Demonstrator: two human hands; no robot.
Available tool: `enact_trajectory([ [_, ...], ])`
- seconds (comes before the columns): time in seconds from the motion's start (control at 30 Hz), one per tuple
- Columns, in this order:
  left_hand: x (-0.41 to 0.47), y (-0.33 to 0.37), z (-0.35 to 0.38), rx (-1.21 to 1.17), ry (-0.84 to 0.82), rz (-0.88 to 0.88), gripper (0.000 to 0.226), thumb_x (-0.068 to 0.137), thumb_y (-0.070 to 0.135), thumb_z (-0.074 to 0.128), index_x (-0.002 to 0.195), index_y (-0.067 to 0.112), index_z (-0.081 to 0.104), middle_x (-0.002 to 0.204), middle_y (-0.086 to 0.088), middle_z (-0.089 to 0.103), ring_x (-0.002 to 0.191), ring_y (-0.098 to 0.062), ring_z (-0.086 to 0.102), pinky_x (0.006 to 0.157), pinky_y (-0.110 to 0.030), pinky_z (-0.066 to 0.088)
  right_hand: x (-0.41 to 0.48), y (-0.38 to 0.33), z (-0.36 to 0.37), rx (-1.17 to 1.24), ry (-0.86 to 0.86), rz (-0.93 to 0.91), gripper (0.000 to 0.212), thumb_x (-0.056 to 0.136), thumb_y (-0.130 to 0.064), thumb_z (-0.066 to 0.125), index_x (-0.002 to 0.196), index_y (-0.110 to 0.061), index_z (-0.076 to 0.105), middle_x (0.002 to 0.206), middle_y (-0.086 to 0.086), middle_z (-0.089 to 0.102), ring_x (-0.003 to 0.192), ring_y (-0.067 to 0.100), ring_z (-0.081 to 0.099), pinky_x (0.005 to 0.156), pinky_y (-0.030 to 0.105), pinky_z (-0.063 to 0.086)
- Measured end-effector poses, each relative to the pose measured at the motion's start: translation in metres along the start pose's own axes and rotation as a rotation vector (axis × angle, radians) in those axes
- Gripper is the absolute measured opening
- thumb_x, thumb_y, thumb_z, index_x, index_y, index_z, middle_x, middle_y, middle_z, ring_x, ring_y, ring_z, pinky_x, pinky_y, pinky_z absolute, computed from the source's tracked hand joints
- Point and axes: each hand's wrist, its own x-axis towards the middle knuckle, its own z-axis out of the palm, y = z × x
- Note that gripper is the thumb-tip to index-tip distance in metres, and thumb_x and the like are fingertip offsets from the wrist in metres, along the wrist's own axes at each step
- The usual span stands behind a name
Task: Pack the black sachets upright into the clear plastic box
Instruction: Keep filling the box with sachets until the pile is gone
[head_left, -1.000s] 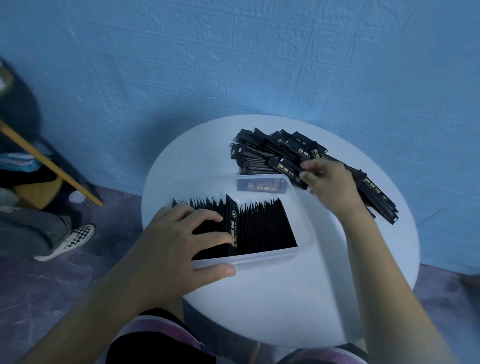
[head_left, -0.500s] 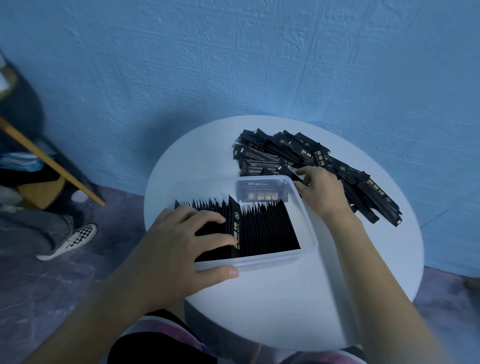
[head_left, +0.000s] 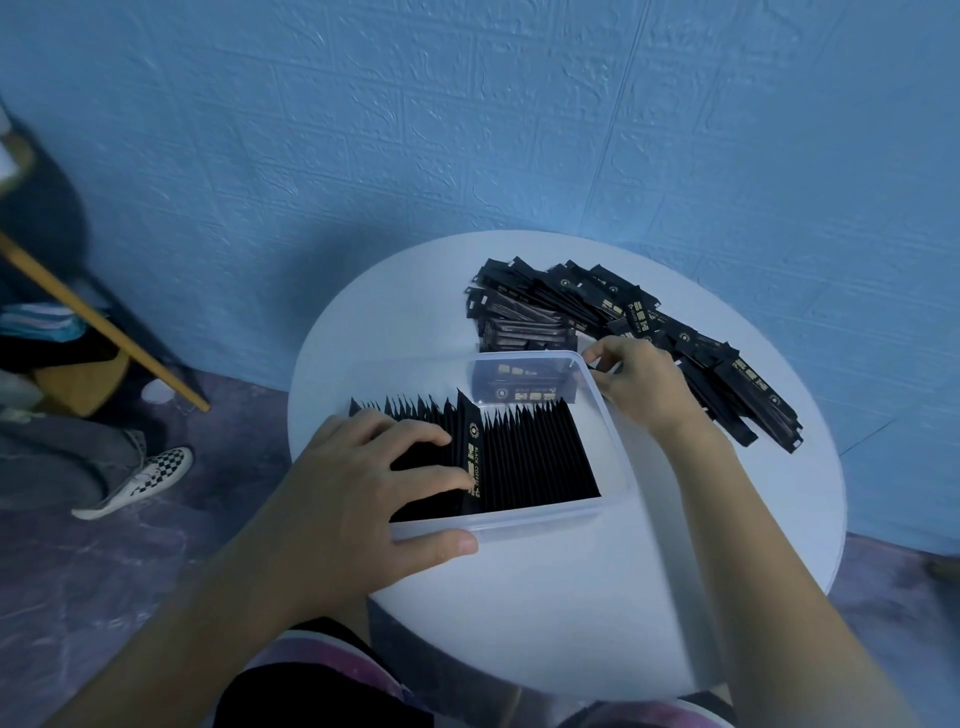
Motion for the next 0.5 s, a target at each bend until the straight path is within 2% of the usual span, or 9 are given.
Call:
enact_trajectory([
  [0.1,0.001,0.0,0.0,-0.001,0.003,0.003,0.045,0.083,0.075,0.05,0.113,0.046,0.069,0.128,0.016,0.059,0.106,-0.016,0.054,0.087,-0.037,0.039,0.001,0.003,0.0,0.007,-0.038,0.006,0.009,0.089,-0.031,0.072,0.095,-0.032,0.065,0.084,-0.01,0.065,0.076,0.018,0.059,0.07,0.028,0.04],
  [0.23,0.0,0.0,0.001,0.0,0.0,-0.001,0.046,0.083,0.076,0.049,0.113,0.047,0.069,0.129,0.016,0.059,0.107,-0.015,0.053,0.087,-0.036,0.037,0.001,0.004,-0.004,0.018,-0.079,0.013,0.014,0.089,-0.025,0.072,0.099,-0.03,0.064,0.084,-0.008,0.062,0.07,0.013,0.056,0.061,0.026,0.038],
  [0.37,0.0,0.0,0.0,-0.008,-0.005,-0.003,0.045,0.084,0.076,0.048,0.113,0.047,0.068,0.129,0.017,0.059,0.107,-0.014,0.052,0.087,-0.037,0.037,0.0,0.002,-0.01,0.017,-0.089,0.032,0.011,0.086,-0.024,0.075,0.087,-0.022,0.064,0.07,-0.006,0.057,0.062,0.014,0.051,0.059,0.029,0.038],
  [0.5,0.0,0.001,-0.001,-0.002,-0.01,-0.008,0.045,0.084,0.076,0.047,0.113,0.048,0.068,0.128,0.017,0.059,0.105,-0.014,0.052,0.087,-0.036,0.038,-0.007,-0.002,-0.021,0.106,-0.033,0.039,0.019,0.086,-0.023,0.075,0.082,-0.013,0.059,0.067,-0.003,0.055,0.062,0.019,0.049,0.062,0.031,0.04],
])
